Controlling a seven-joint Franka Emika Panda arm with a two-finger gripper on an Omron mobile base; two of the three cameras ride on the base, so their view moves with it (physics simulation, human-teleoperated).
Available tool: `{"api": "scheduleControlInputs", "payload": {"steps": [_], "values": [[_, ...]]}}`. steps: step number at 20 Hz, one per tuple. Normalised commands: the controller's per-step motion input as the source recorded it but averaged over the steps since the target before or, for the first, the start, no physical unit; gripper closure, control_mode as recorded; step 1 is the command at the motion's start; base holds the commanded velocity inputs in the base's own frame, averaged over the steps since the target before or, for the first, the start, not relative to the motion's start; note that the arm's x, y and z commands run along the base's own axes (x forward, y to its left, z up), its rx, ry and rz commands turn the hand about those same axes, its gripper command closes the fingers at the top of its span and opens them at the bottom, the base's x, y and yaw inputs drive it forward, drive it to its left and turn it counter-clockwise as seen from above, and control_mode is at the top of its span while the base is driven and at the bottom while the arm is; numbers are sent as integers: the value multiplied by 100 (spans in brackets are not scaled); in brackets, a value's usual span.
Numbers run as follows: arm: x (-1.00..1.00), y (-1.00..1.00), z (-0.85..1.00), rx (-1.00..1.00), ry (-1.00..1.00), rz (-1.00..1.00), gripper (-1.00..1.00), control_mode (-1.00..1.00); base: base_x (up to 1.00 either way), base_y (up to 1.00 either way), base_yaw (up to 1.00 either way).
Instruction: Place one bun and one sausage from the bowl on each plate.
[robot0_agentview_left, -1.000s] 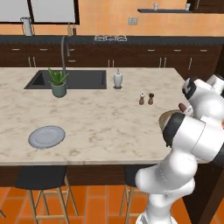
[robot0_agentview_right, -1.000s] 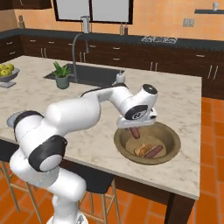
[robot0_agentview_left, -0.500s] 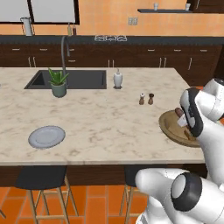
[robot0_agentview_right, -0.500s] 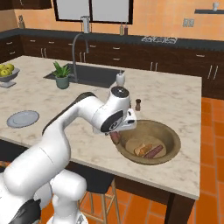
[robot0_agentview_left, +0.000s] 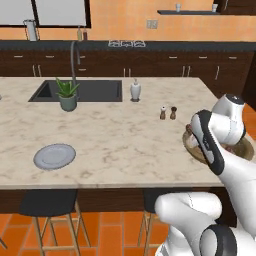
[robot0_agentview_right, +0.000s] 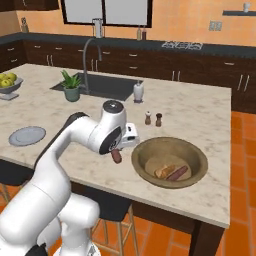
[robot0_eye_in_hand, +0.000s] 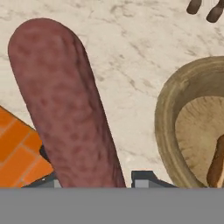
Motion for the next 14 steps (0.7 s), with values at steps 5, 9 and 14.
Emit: {"api": "scheduleControlInputs", "payload": {"steps": [5,9,14], "values": [[0,0,0,0,0,0,100,100,-39,100,-1],[0,0,0,0,0,0,100,100,-48,100,-1],[0,0,0,0,0,0,100,100,-17,100,-7]]}}
